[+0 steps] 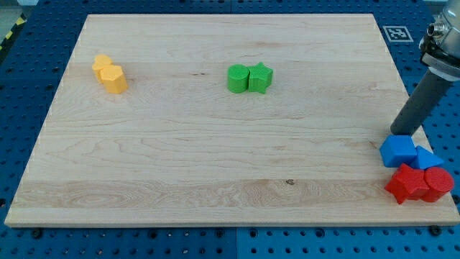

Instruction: Keep arm in between green blocks and yellow blocks

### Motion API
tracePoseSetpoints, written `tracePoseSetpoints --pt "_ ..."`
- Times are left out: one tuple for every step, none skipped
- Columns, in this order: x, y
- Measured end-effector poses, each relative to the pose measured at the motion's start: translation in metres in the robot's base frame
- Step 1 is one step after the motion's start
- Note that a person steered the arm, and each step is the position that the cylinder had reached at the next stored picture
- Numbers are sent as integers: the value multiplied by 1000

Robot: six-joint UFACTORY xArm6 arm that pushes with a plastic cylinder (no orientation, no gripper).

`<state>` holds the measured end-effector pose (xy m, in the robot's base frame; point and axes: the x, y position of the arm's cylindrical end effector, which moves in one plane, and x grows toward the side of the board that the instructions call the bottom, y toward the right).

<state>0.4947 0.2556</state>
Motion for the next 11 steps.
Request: tracePoseSetpoints --pt "15 -2" --pt "16 -7" --pt "8 -21" --pt "6 -36" --pt "-18 -52" --pt "-18 -89" --pt "-26 -153" --pt "-45 -226" --pt "-73 -295" --pt "-110 -325" --pt "-139 -322"
